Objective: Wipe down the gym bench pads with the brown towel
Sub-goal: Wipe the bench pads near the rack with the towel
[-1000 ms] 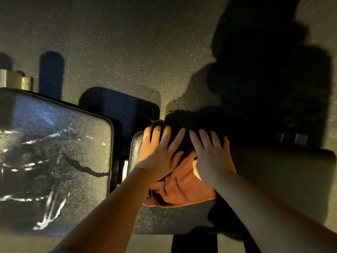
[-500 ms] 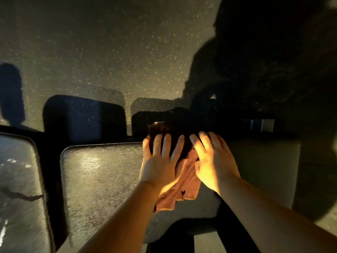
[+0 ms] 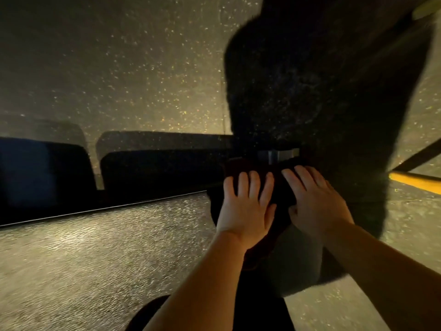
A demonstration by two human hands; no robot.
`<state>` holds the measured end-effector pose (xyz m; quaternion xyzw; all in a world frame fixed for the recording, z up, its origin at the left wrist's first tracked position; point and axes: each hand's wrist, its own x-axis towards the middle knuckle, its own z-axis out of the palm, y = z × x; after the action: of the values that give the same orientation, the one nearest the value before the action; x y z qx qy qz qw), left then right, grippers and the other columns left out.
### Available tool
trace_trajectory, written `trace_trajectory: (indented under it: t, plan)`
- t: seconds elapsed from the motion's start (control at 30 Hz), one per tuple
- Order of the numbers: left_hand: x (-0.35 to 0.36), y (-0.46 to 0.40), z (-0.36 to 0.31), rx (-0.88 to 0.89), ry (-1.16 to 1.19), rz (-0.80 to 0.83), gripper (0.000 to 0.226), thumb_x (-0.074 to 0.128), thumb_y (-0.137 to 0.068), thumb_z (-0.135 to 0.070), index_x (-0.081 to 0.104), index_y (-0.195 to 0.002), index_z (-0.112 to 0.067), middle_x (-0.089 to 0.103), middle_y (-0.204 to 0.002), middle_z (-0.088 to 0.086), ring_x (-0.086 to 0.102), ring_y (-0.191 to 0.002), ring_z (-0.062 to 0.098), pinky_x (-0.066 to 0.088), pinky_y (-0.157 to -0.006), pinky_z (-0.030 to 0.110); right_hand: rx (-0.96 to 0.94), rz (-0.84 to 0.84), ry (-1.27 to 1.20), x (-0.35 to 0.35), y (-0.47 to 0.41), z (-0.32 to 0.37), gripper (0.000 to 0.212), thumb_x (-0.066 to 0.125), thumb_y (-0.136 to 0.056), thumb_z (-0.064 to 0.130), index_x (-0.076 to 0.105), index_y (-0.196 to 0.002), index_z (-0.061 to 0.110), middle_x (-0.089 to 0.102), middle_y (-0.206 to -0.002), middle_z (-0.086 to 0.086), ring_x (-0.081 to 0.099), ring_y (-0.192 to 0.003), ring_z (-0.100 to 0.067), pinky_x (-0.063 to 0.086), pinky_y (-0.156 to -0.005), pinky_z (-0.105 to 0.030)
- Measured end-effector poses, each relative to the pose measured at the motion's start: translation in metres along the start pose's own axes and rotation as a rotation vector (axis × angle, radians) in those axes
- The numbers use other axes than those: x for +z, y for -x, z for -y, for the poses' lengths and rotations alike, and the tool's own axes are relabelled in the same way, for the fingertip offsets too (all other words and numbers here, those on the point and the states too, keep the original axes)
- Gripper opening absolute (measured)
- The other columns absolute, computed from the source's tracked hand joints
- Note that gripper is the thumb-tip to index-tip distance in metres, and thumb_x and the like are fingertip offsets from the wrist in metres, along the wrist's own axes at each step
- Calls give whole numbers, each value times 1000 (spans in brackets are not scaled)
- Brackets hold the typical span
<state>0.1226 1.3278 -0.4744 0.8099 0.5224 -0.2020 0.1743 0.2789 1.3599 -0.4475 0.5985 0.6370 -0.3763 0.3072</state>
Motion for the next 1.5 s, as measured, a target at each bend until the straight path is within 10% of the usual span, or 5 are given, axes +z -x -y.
trace_trajectory:
  t: [0.53, 1.0, 1.27, 1.5]
  plan:
    - [-9, -5, 39, 181, -150, 5, 69, 17, -96, -61, 34, -151, -24, 61, -118, 10, 59, -94, 29, 47, -78, 41, 100, 110, -21, -13, -9, 13, 88, 59, -91, 38, 1, -156, 32, 3, -164, 1, -1, -151, -29, 3, -122, -53]
    - [-25, 102, 178, 92, -256, -129, 70, 19, -93, -56, 47, -146, -21, 64, -109, 12, 59, -91, 29, 32, -82, 42, -137, 116, -185, -36, 38, 179, 78, 54, -95, 22, 8, -157, 33, 7, -164, 4, 1, -151, -28, 10, -123, -48]
    - [-20, 185, 260, -45, -184, -191, 63, 31, -97, -54, 31, -150, -21, 54, -138, 13, 45, -128, 31, 27, -106, 52, -255, 122, -117, -51, 65, 291, 77, 50, -96, 19, 5, -157, 32, 5, -165, 6, 4, -152, -24, 11, -123, -45]
    - [-13, 258, 302, -167, -75, -319, 54, 34, -95, -40, 54, -141, -21, 45, -152, 4, 33, -140, 22, 19, -113, 55, -386, 94, -97, -52, 94, 391, 82, 51, -95, 9, 5, -156, 40, -3, -165, 12, -3, -152, -16, 10, -123, -34]
